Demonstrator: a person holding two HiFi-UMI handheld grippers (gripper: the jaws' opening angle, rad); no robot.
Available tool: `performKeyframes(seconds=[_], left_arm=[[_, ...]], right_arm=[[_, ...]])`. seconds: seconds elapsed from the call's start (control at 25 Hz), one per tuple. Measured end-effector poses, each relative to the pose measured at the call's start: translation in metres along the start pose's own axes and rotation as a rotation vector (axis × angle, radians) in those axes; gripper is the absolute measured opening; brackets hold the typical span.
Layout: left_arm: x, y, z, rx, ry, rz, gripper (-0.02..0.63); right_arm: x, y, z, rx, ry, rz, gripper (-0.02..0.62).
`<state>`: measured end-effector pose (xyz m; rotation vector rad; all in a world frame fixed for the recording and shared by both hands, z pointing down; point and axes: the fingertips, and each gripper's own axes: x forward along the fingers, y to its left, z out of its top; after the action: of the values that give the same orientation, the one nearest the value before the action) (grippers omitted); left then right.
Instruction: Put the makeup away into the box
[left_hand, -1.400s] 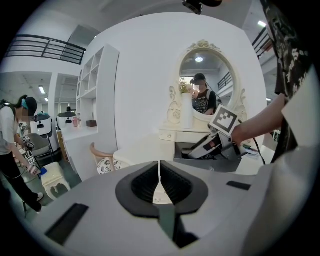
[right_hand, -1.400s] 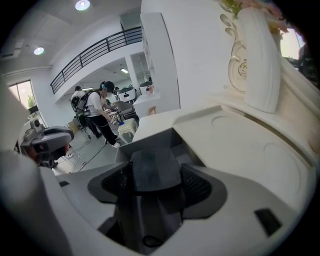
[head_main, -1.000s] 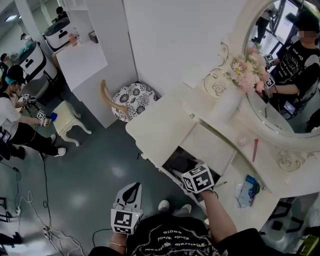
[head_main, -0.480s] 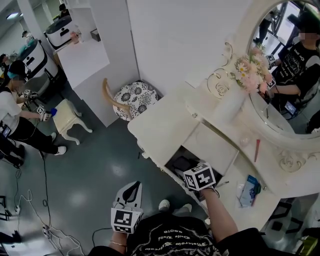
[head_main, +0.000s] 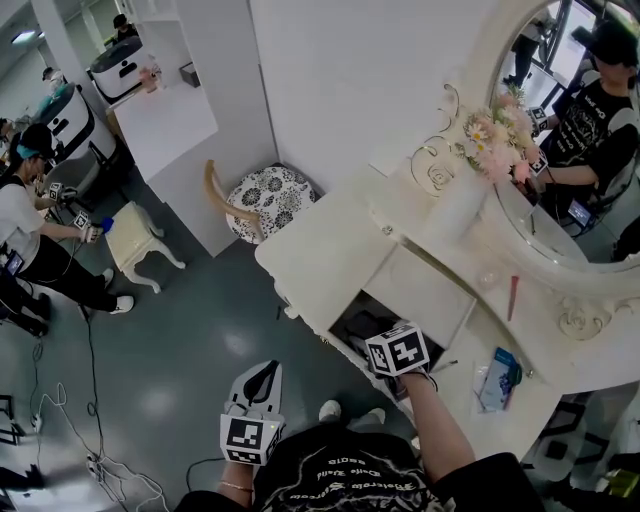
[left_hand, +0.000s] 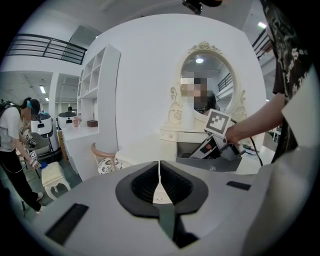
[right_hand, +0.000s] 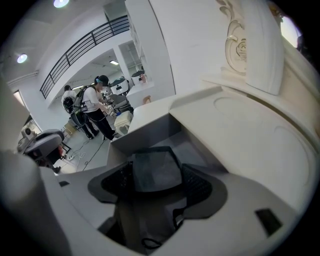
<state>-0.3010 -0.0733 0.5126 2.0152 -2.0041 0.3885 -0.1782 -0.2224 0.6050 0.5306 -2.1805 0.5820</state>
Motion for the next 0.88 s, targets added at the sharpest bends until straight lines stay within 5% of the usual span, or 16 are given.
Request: performKeyframes(seconds=[0.88], left_arm=[[0.003, -0.011, 0.001, 0.014, -0.004, -0.015, 0.023]], right_arm=[[-0.042, 0.012, 0.004, -0.044, -0.154, 0.124, 0.334]])
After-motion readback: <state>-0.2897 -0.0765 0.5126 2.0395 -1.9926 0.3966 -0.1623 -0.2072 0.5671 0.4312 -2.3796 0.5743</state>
